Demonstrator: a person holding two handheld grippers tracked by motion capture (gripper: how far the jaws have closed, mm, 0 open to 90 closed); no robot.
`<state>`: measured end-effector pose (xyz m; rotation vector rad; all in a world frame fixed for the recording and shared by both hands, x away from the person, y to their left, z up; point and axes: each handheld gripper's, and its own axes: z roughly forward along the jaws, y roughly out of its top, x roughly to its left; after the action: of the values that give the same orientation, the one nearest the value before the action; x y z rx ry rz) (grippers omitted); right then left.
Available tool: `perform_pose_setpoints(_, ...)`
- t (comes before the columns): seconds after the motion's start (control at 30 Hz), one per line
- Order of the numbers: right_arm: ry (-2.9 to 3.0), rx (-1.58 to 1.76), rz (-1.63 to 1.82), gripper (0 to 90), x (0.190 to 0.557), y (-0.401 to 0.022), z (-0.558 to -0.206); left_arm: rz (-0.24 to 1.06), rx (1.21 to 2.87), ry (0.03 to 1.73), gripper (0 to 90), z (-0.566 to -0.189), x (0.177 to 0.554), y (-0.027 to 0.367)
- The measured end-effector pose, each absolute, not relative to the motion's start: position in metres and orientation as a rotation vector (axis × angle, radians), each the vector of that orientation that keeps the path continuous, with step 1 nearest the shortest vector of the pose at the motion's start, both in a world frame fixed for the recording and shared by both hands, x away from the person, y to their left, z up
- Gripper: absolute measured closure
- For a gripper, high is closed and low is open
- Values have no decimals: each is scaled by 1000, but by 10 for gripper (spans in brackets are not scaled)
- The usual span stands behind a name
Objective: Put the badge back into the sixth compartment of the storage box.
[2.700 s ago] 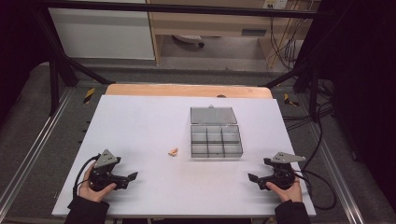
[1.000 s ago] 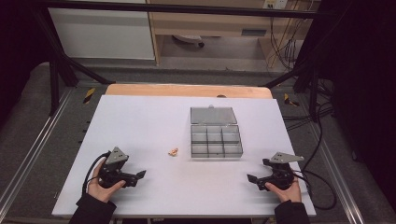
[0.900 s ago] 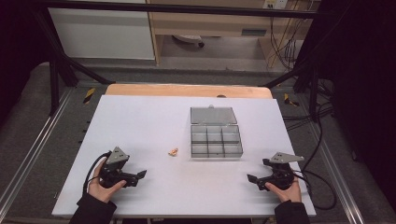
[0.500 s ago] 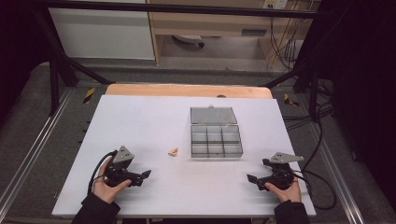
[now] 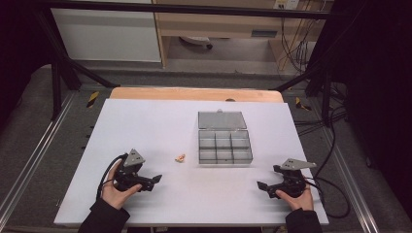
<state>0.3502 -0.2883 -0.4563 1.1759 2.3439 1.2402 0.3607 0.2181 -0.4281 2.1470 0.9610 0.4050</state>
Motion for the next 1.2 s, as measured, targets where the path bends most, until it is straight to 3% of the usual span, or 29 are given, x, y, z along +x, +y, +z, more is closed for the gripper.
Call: perform_pose_setpoints(1.2,2347,1169,1233,6,350,-288,-457,452,2181,946,92,-418,392,167)
